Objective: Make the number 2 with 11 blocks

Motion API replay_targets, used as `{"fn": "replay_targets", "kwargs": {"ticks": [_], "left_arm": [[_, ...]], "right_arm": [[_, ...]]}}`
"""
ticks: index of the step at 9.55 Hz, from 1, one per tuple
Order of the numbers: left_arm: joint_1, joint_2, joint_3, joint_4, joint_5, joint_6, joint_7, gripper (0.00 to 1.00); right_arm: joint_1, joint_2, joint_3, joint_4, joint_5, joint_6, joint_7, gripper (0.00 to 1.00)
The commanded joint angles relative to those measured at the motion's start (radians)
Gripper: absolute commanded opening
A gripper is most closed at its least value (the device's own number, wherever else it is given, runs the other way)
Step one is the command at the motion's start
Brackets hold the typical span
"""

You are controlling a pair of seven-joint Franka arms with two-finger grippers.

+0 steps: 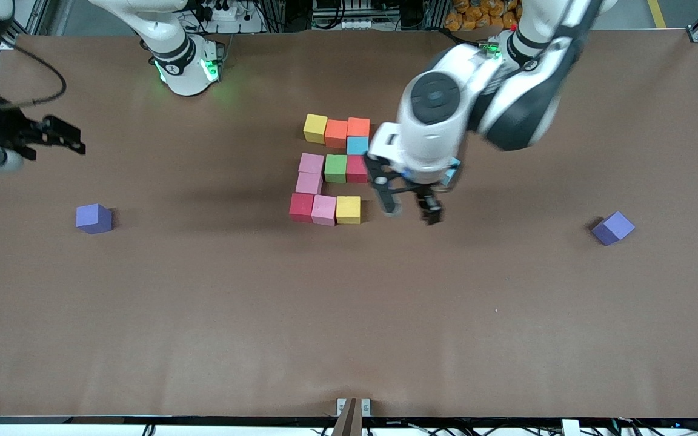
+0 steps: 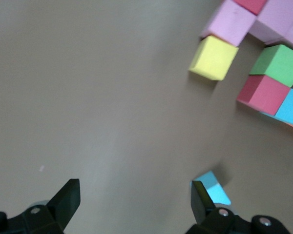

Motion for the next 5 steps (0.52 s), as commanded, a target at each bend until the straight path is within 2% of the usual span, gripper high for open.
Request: {"fn": "replay_targets", "kwargs": {"ticks": [1, 5], "left_arm": [[0.089, -0.118, -0.004, -0.024, -0.014, -0.069, -0.121, 1.00], [0.235, -0.220, -0.001, -0.026, 0.002, -0.122, -0.456, 1.00]], "right_arm": [[-0.027, -0.068, 0.023, -0.051, 0.022, -0.008, 0.015, 1.00], [-0.028, -0.068, 0.022, -0.031, 0.022, -0.016, 0.018, 1.00]]}}
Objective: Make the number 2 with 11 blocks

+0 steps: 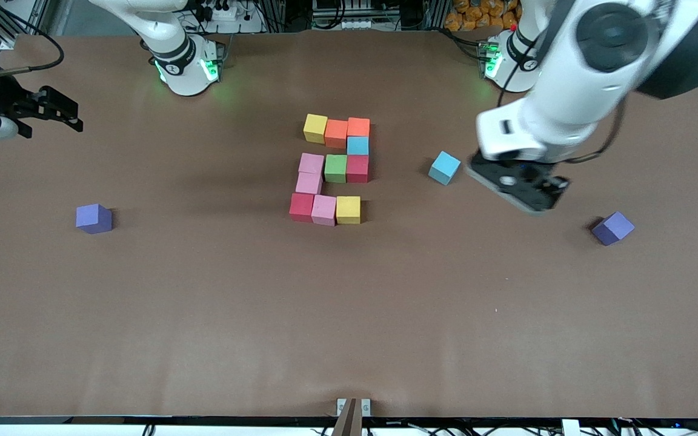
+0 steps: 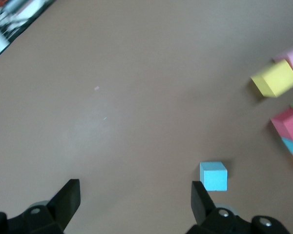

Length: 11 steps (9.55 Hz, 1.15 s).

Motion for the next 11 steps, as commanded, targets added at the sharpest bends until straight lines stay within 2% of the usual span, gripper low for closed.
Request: {"fn": "replay_targets", "kwargs": {"ticks": [1, 4, 8, 11], "left_arm": [[0.068, -0.072, -0.007, -0.025, 0.012, -0.017, -0.139, 1.00], [0.143, -0.104, -0.007, -0.021, 0.017, -0.046, -0.285, 1.00], [0.249, -0.147, -0.009, -0.022, 0.018, -0.068, -0.274, 1.00], [0.290, -0.136, -0.012, -0.047, 0.006, -0.068, -0.245, 1.00]], "right_arm": [[-0.025, -0.013, 0.017, -0.006, 0.020, 0.002, 0.014, 1.00], [-0.026, 0.015, 0.015, 0.020, 0.020, -0.007, 0.014, 1.00], [-0.029, 0.018, 0.014, 0.038, 0.021, 0.005, 0.013, 1.00], [-0.031, 0.016, 0.011, 0.064, 0.012, -0.003, -0.001, 1.00]]}}
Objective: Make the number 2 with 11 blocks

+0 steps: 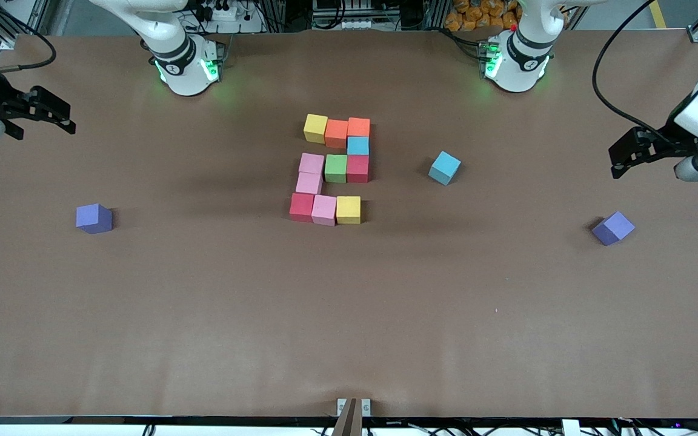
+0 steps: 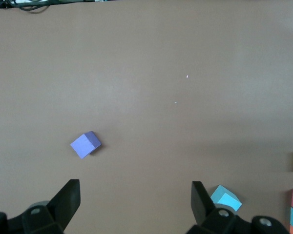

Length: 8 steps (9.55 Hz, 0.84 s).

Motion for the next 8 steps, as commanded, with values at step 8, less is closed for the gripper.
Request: {"fn": "replay_targets", "kwargs": {"ticks": [8], "left_arm": [[0.070, -0.161, -0.029, -0.225, -0.084, 0.043, 0.024, 1.00]], "right_arm": [[-0.022, 0.010, 0.012, 0.022, 0.011, -0.017, -0.004, 1.00]]}}
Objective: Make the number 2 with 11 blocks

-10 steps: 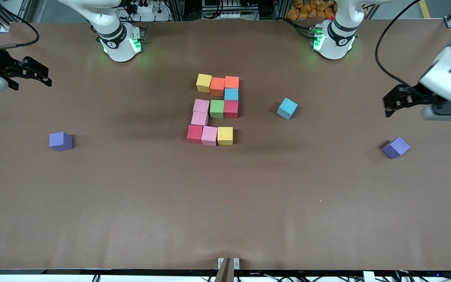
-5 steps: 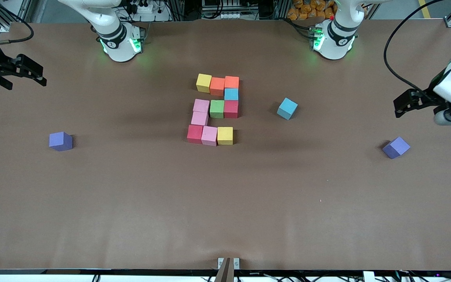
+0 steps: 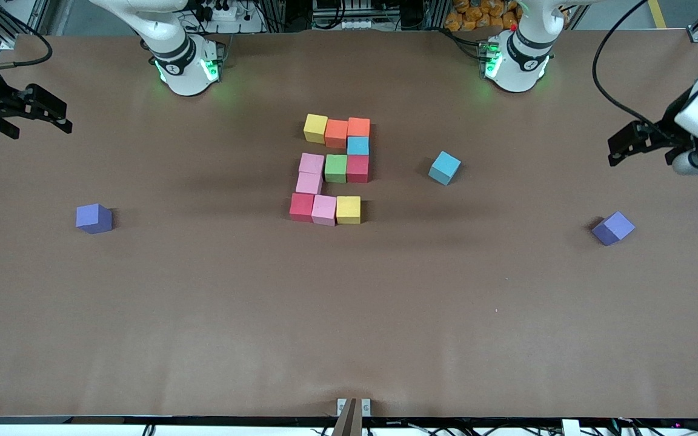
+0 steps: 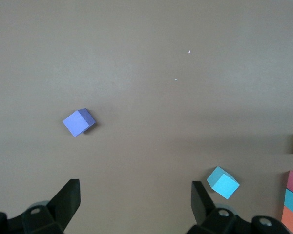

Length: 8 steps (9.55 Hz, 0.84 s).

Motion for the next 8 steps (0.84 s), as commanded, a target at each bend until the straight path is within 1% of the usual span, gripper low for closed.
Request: {"fn": "replay_targets", "kwargs": {"ticks": [1, 3, 5, 6, 8], "left_arm": [[0.006, -0.046, -0.008, -0.043, -0.026, 0.025, 0.017, 1.00], [-0.040, -0.044, -0.005, -0.037, -0.023, 0.024, 0.016, 1.00], [-0.094, -0.044, 0.020, -0.033, -0.017, 0.024, 0.001, 1.00], [-0.108, -0.043, 0.037, -0.031, -0.018, 0.025, 0.017, 1.00], [-0.102, -0.041, 0.040, -0.028, -0.014, 0.025, 0.019, 1.00]], "right_arm": [[-0.022, 0.009, 0.013, 0.018, 0.011, -0.017, -0.006, 1.00], [-0.022, 0.009, 0.013, 0.018, 0.011, -0.014, -0.004, 1.00], [-0.025, 0.011, 0.013, 0.021, 0.012, -0.005, -0.003, 1.00], [-0.023, 0.014, 0.013, 0.021, 0.011, -0.006, -0.004, 1.00], [-0.023, 0.014, 0.013, 0.020, 0.011, -0.006, -0.004, 1.00]]}}
